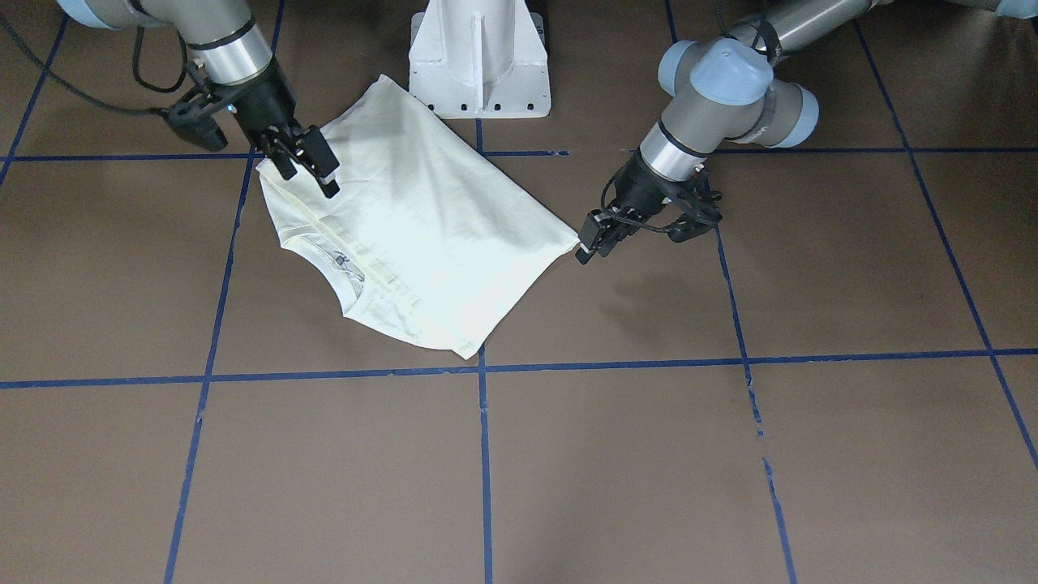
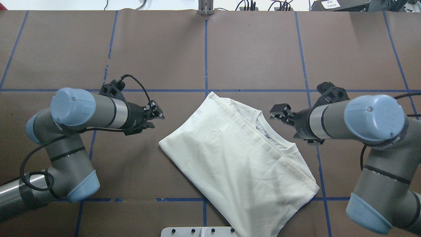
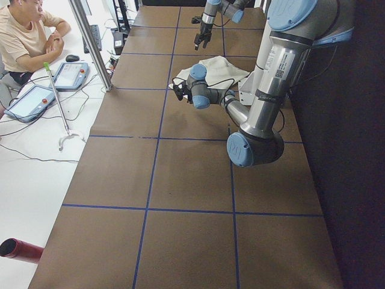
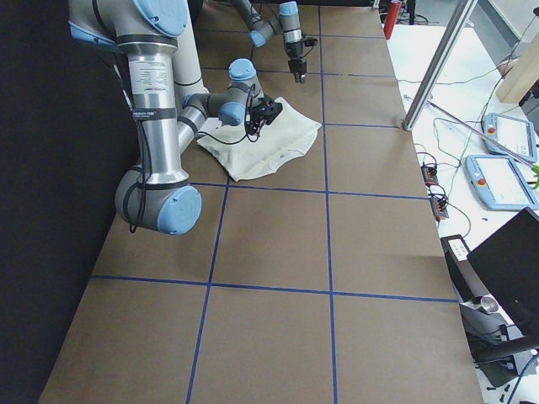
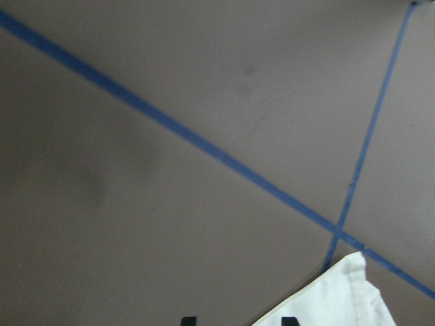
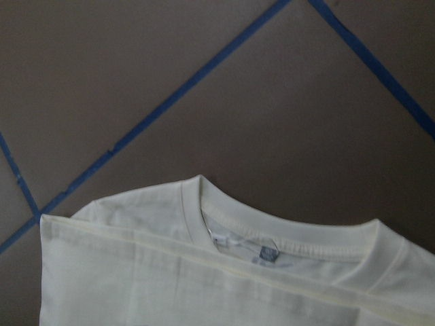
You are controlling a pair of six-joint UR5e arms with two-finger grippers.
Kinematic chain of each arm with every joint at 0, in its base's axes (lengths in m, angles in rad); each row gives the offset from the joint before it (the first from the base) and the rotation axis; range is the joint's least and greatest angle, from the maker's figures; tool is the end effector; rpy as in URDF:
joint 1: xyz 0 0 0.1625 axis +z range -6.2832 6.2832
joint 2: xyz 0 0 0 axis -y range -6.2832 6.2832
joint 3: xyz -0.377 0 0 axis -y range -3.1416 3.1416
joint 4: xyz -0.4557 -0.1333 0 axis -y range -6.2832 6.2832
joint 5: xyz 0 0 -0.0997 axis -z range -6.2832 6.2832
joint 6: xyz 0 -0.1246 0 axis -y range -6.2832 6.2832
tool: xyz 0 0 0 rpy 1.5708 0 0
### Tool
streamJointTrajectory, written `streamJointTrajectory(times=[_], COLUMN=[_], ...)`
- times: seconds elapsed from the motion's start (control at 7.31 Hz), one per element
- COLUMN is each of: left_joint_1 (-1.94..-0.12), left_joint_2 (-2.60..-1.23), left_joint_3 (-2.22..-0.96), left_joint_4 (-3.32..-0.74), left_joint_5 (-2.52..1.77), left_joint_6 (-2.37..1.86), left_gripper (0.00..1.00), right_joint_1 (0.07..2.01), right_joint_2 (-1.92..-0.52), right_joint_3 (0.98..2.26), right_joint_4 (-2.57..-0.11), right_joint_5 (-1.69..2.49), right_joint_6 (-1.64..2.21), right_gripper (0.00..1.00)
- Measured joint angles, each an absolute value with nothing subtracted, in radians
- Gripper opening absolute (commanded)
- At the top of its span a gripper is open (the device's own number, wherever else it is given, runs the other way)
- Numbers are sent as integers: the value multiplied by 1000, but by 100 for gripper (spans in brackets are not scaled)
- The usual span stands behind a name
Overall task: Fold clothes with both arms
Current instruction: 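Move both grippers to the folded shirt's top corners farthest from the robot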
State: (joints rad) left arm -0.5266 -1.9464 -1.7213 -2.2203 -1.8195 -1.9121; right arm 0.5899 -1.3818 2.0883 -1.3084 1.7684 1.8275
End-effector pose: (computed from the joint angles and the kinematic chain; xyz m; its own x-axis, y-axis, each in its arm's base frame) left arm 0.5382 -0.4316 0.2389 0.2163 -0.5010 -0.8380 0.3854 0.8324 -0.3982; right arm -0.4170 -0.4101 0.2240 0.3508 0.5344 0.7690 -0.5170 0.7952 -0.3168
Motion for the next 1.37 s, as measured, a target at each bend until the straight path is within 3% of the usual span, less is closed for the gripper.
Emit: streamJointTrajectory(times=[0.55,0.82,1.09,1.37], left_joint_1=[-425,-424,-424,-426], left_joint_2=[-1971,-1980,-1975,-1972], left_joint_3=[-1725,-1722,-1720,-1719], left_joint_4=[-2108,-2077,-2070,-2068], left_joint_5=[-1756,-1755,-1752,-1748], left_joint_6=[-1966,-1965,-1965,-1961], left_gripper=[46,30,0,0], right_joint_1=[700,701,701,701], right_joint_2=[-1322,-1313,-1308,-1297], right_joint_3=[1992,1976,1965,1958], right_joint_4=[-1311,-1310,-1309,-1310], right_joint_5=[1859,1862,1864,1866], right_joint_6=[1697,1695,1696,1698], right_gripper=[100,100,100,100])
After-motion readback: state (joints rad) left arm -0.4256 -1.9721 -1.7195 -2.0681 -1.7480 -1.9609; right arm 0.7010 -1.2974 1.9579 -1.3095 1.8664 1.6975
